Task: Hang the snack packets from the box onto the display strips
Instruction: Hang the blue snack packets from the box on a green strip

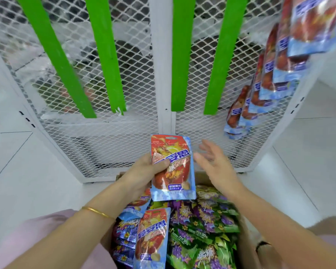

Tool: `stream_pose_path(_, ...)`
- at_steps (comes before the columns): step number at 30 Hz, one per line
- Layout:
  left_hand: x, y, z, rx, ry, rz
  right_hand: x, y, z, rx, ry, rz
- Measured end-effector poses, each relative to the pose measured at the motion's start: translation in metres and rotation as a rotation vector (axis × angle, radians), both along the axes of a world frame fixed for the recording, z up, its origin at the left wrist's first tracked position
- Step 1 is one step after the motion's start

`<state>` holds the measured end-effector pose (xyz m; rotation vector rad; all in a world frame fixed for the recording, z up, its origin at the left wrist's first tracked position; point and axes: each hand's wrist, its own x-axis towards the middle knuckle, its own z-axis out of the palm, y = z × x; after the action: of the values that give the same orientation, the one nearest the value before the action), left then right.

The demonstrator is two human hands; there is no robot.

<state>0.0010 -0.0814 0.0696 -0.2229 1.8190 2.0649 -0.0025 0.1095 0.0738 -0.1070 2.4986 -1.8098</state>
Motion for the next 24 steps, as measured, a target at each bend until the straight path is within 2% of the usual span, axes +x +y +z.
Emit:
stream_pose_path(3, -0.016, 0.049, 0.04, -0.003, 0.15, -0.099, -0.023, 0.03, 0.038, -0.291, -0.067, -0.088)
stream_pose_path(7, -0.045, 0.113, 0.094, -0.092, 0.312, -0.242, -0.046, 0.08, 0.095, -0.386, 0.113, -0.236)
stream_pose_path(10, -0.076, 0.147, 0.147, -0.187, 0.478, -0.329, -0.063, 0.122, 0.142, -0.384, 0.229, -0.316)
stream_pose_path(12, -0.102, 0.164, 0.186, -0.287, 0.648, -0.214, -0.073, 0.148, 0.171, -0.342, 0.333, -0.365)
stream_pose_path(14, -0.125, 0.183, 0.23, -0.298, 0.818, -0.029, -0.085, 0.172, 0.202, -0.328, 0.415, -0.411)
stream_pose_path(17, -0.157, 0.211, 0.287, -0.359, 0.987, 0.136, -0.101, 0.19, 0.242, -0.314, 0.483, -0.418)
stream_pose_path(21, -0.193, 0.238, 0.333, -0.395, 1.039, 0.225, -0.127, 0.192, 0.277, -0.265, 0.525, -0.398)
stream_pose_path(24, -0.206, 0.246, 0.349, -0.378, 1.006, 0.221, -0.149, 0.189, 0.298, -0.221, 0.601, -0.431)
